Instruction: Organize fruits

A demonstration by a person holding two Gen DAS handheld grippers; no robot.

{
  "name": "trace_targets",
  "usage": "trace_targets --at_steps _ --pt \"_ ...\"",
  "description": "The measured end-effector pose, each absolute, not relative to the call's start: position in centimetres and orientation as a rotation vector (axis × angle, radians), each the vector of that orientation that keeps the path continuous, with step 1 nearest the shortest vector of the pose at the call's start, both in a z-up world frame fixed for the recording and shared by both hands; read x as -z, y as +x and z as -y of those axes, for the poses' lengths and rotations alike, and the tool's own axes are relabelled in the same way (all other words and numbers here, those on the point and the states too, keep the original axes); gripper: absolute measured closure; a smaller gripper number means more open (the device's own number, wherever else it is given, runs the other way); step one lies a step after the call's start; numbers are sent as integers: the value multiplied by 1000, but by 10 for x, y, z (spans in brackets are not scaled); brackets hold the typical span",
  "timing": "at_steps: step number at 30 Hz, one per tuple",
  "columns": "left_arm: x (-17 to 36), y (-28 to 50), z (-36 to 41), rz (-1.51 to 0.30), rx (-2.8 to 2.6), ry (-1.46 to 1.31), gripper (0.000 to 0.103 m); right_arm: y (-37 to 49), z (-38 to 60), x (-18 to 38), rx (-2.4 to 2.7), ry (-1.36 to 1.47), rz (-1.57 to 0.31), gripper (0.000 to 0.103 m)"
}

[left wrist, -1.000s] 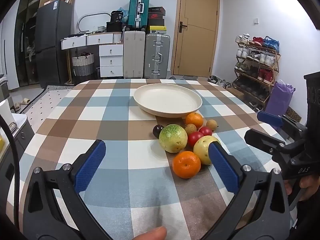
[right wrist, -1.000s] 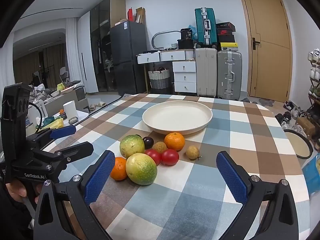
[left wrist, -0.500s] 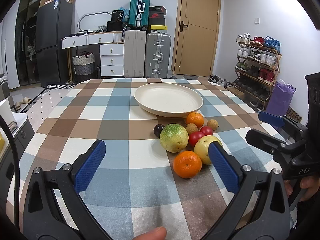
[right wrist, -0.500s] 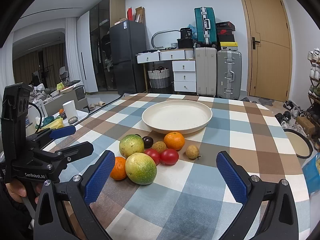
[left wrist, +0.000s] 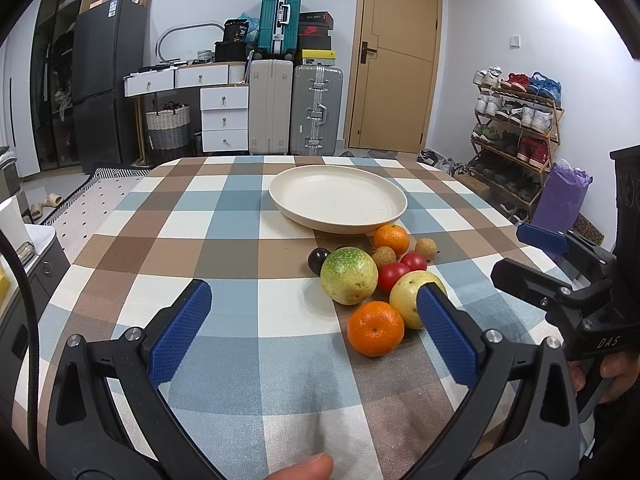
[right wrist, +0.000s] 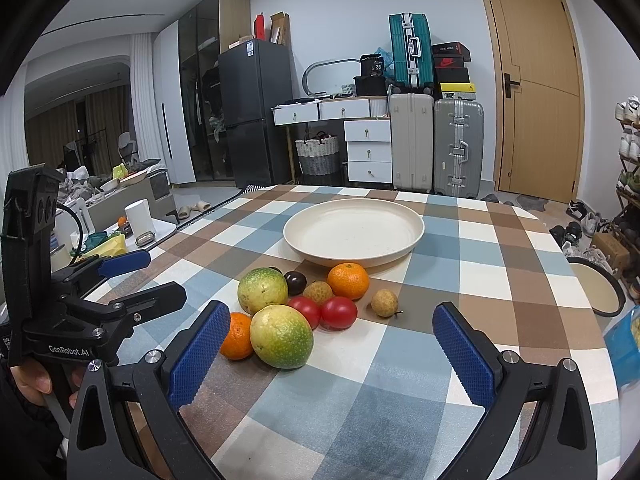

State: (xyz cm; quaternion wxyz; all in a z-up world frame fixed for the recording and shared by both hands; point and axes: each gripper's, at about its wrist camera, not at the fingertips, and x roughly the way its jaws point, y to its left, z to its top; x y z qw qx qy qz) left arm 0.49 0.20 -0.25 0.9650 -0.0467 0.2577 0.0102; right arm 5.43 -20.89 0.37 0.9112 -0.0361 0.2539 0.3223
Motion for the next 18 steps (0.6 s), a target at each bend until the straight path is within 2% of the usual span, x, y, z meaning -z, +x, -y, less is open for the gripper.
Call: trace_targets --at_steps 18 --pt "3 6 -2 -523 -21 -94 1 55 209 -3 -660 -76 -536 0"
